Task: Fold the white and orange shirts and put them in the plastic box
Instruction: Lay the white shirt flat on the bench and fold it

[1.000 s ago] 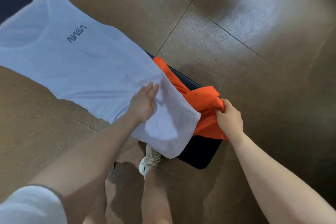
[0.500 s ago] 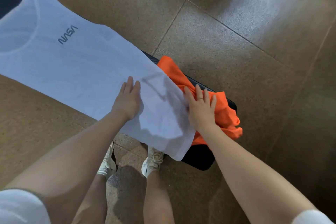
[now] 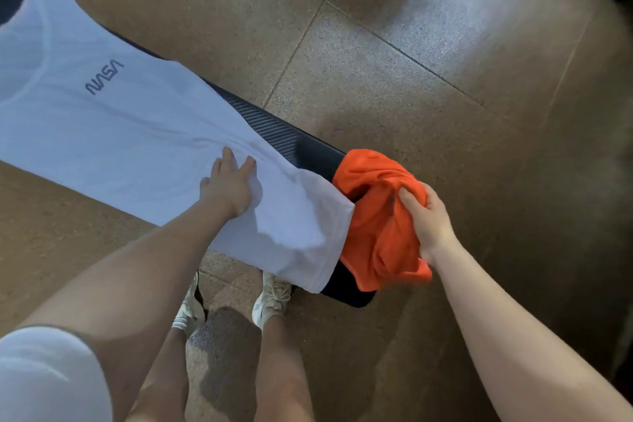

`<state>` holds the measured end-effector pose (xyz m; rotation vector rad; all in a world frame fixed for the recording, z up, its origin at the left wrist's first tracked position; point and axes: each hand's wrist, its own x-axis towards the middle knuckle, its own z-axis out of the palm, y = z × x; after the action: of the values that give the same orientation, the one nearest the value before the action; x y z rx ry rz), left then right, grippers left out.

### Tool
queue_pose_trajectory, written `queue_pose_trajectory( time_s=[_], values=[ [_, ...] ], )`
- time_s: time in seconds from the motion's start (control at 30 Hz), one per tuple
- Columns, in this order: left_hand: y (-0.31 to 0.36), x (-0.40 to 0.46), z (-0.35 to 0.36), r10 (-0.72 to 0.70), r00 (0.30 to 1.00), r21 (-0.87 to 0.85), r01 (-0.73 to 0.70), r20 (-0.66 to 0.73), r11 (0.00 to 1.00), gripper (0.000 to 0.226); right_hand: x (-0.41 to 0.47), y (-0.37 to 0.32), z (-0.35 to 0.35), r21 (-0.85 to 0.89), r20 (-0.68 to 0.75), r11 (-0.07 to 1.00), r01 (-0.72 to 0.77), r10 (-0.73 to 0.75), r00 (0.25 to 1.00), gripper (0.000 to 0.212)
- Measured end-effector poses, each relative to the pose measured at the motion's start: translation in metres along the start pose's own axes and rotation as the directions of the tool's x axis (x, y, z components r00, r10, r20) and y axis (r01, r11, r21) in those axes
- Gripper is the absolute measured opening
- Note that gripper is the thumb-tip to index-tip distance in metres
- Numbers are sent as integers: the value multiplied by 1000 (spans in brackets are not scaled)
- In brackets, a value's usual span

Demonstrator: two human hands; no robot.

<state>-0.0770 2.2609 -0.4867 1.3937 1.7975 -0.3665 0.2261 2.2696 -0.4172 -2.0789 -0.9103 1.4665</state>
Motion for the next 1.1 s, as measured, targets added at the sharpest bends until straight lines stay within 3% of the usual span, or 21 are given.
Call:
queue_pose_trajectory(
  time_s=[0.07,0.13,0.2,0.27,0.4,0.47,0.57,0.73,0.87,0.97,1.1],
  values=[
    [16,-5,5,116,993,47,-116,5,992,56,0,2,7,-106,-44,994,6,-11,999,12],
    [27,-8,16,241,969,91,-245,53,965,57,8,12,19,-357,-79,933,-43,15,997,29],
    [30,-6,25,235,966,96,-246,110,965,56,17,22,31,-533,-158,830,-163,92,983,47],
    [28,-6,27,218,968,77,-228,125,970,55,18,22,41,-623,-192,758,-194,91,977,59],
    [19,-16,17,250,965,-119,-240,81,963,53,7,7,56,-773,-57,628,88,-208,976,62],
    [8,-19,6,204,978,-192,-192,47,962,53,1,-6,68,-746,128,595,298,-311,942,49],
    [-19,-29,-20,123,992,-226,-127,-32,966,54,-8,-32,105,-682,394,519,515,-333,857,37],
    [-69,-40,-66,9,998,-242,-26,-70,970,53,-19,-88,184,-600,569,504,622,-278,774,30],
    [-136,-34,-109,-95,986,-271,54,-139,961,52,-19,-135,263,-546,673,421,725,-296,678,31],
    [-193,-18,-132,-184,964,-347,108,-193,931,53,-12,-163,326,-541,703,387,747,-279,654,36],
    [-267,4,-155,-270,934,-395,162,-236,904,55,11,-189,417,-519,780,228,824,-270,565,41]
  ],
)
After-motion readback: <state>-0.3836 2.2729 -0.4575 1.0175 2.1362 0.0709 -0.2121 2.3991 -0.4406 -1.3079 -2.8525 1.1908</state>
